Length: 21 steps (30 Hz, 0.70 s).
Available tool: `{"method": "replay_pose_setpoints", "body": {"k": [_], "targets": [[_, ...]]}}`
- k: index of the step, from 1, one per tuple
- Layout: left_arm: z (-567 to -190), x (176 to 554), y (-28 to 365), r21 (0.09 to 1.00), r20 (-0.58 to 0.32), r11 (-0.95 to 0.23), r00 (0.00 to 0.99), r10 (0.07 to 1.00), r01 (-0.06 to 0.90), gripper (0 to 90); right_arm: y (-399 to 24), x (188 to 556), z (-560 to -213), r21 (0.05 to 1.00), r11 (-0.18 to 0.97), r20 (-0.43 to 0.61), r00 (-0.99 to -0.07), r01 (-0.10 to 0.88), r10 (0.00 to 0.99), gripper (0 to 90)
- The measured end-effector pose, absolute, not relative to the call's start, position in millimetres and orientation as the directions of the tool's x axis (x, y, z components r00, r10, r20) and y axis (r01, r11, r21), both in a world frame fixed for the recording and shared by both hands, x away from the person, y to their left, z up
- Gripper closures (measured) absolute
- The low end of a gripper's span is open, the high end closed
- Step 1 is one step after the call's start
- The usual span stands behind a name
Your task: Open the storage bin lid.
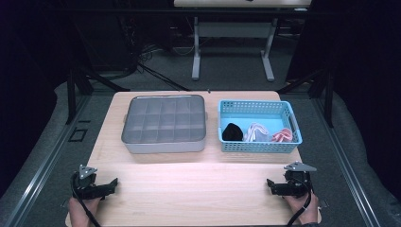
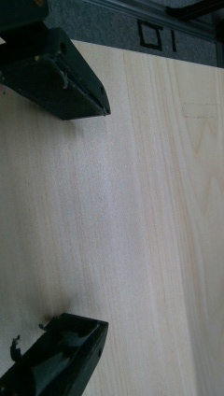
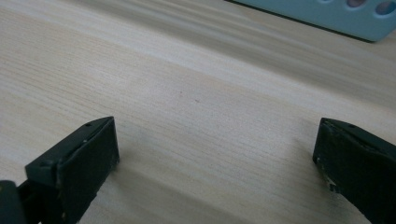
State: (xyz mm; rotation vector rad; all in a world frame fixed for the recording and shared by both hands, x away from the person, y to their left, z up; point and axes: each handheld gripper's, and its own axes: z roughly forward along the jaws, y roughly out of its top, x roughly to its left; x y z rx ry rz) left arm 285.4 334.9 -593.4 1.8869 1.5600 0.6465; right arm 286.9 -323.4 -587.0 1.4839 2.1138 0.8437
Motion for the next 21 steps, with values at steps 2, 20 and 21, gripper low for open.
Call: {"method": "replay_pose_setpoints", "body": {"k": [2, 20, 21], "targets": [[-593.1, 285.4, 335.1, 0.711, -0.004, -0.132, 0.193, 0.981, 0.690, 0.4, -323.3, 287.0, -586.8, 0.687, 0.243, 0.004, -0.339, 0.684, 0.941, 0.0], [-593.2, 285.3, 334.8, 0.713, -0.006, -0.128, 0.189, 0.982, 0.690, 0.3, -323.0, 286.9, -587.4, 0.692, 0.237, 0.004, -0.332, 0.682, 0.943, 0.0], [-593.1, 285.3, 334.7, 0.712, -0.006, -0.128, 0.188, 0.982, 0.690, 0.3, -322.8, 287.2, -587.4, 0.692, 0.235, 0.004, -0.330, 0.682, 0.944, 0.0]]}}
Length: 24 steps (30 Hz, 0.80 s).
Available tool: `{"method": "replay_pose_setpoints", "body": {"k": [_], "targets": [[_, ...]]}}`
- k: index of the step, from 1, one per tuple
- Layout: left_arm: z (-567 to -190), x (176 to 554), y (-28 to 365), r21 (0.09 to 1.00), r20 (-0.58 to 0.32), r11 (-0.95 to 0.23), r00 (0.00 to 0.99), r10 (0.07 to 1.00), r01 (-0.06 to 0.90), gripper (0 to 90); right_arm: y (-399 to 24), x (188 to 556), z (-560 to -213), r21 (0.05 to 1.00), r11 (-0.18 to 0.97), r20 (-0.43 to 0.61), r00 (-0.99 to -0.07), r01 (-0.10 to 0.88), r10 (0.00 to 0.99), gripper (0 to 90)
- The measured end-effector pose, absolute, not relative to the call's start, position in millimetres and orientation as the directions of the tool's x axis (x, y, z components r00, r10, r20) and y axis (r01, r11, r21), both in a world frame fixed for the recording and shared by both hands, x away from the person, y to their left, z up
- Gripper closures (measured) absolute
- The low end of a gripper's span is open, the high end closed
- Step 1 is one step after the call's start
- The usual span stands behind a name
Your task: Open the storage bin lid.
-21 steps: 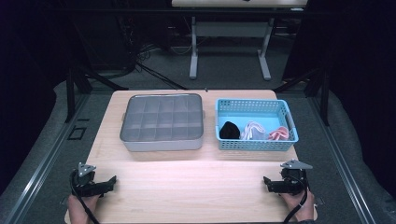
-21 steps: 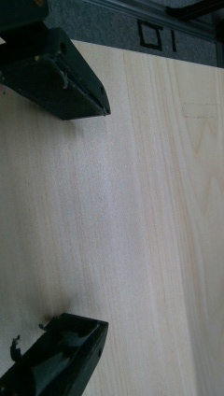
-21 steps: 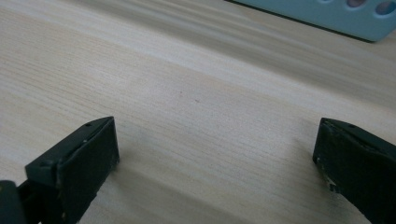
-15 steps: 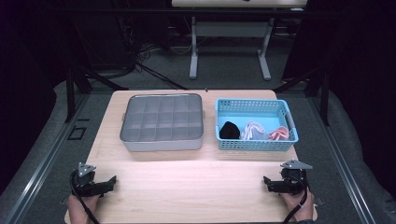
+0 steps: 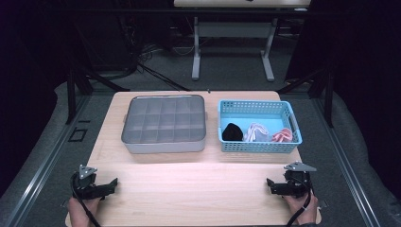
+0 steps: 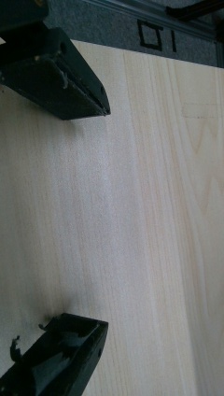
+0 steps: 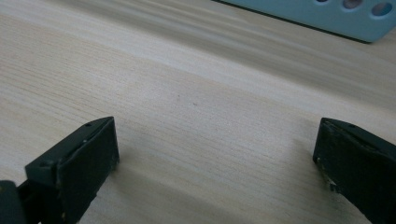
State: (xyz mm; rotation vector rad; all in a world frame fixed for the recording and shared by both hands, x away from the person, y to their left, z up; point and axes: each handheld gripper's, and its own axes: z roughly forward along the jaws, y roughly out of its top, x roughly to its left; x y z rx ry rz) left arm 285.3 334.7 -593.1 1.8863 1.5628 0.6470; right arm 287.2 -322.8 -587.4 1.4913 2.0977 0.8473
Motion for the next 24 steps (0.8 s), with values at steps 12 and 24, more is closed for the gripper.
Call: {"method": "replay_pose_setpoints", "body": {"k": [12, 24], "targets": [[-593, 285, 334, 0.709, -0.006, -0.124, 0.182, 0.983, 0.695, 0.2, -321, 288, -585, 0.681, 0.249, 0.002, -0.342, 0.689, 0.940, 0.0], [-584, 288, 339, 0.709, -0.049, -0.107, 0.200, 0.979, 0.697, 0.2, -302, 283, -560, 0.703, 0.263, 0.049, -0.414, 0.661, 0.909, 0.6]]}}
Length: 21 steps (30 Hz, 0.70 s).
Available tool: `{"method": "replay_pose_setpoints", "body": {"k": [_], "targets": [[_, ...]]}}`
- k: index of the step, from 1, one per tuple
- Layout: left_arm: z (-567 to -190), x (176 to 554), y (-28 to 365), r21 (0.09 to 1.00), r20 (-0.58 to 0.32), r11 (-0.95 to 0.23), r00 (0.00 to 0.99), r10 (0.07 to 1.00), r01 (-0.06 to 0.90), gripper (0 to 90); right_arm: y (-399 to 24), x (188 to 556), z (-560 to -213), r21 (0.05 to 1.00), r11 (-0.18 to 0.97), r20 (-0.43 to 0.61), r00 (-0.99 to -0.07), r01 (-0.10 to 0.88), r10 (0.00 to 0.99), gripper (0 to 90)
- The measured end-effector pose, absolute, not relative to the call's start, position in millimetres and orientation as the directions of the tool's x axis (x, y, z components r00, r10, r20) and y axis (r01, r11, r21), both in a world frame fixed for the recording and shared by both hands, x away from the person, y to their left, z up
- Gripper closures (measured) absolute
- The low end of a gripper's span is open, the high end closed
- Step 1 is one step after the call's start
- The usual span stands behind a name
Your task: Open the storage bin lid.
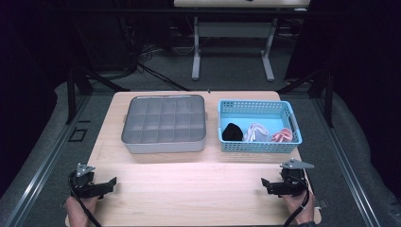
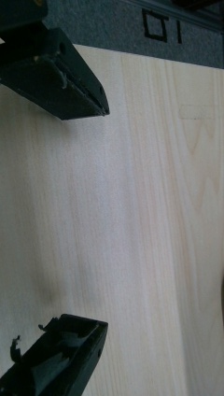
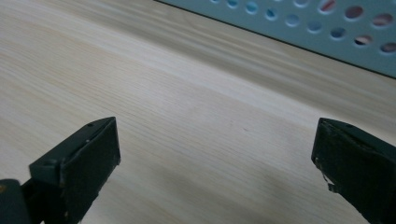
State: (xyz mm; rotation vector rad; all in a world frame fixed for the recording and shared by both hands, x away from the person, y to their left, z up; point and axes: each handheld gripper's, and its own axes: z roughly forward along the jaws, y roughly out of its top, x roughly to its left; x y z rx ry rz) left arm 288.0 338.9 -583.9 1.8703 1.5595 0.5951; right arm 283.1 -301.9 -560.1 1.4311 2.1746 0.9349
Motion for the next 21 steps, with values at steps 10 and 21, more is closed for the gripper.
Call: {"method": "replay_pose_setpoints", "body": {"k": [10, 21], "targets": [[-565, 295, 337, 0.720, -0.080, -0.108, 0.236, 0.968, 0.686, 0.1, -277, 285, -539, 0.724, 0.294, 0.072, -0.493, 0.624, 0.867, 0.8], [-550, 303, 330, 0.730, -0.085, -0.123, 0.268, 0.960, 0.672, 0.1, -252, 291, -526, 0.728, 0.333, 0.081, -0.558, 0.599, 0.826, 1.7]]}}
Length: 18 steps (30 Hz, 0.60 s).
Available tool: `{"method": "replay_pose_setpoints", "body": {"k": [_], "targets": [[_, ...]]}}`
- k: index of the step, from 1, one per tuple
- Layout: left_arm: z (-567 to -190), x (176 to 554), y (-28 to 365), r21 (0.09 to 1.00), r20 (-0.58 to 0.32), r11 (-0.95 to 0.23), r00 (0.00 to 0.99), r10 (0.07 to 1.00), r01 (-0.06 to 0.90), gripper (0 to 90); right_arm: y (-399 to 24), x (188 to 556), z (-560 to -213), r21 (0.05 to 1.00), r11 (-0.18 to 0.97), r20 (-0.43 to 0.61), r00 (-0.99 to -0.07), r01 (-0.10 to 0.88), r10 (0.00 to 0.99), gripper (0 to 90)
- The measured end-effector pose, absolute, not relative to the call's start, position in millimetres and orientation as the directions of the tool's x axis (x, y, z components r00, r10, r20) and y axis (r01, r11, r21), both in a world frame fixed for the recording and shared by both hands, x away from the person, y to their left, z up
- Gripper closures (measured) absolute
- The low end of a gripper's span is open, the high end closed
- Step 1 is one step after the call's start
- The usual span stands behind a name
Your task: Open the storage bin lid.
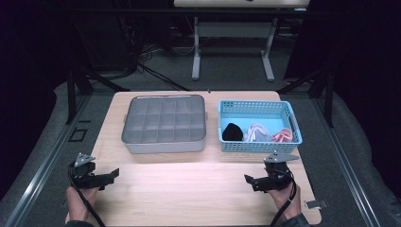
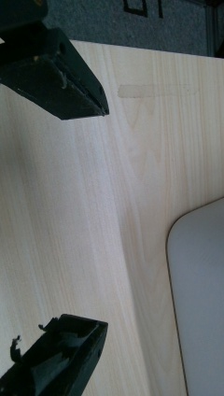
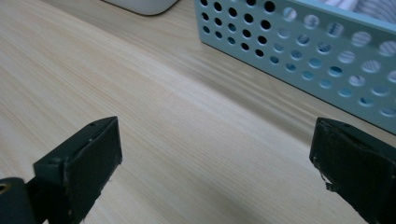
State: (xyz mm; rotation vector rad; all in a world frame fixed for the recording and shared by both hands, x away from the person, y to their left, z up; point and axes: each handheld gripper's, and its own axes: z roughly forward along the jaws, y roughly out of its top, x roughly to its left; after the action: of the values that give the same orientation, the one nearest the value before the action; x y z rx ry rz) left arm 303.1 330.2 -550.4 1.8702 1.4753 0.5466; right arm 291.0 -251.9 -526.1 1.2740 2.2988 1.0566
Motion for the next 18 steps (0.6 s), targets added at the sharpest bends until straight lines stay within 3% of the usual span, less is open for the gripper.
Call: {"method": "replay_pose_setpoints", "body": {"k": [18], "targets": [[-525, 322, 322, 0.746, -0.112, -0.121, 0.302, 0.947, 0.655, 0.1, -199, 313, -498, 0.758, 0.373, 0.109, -0.668, 0.535, 0.736, 2.3]]}}
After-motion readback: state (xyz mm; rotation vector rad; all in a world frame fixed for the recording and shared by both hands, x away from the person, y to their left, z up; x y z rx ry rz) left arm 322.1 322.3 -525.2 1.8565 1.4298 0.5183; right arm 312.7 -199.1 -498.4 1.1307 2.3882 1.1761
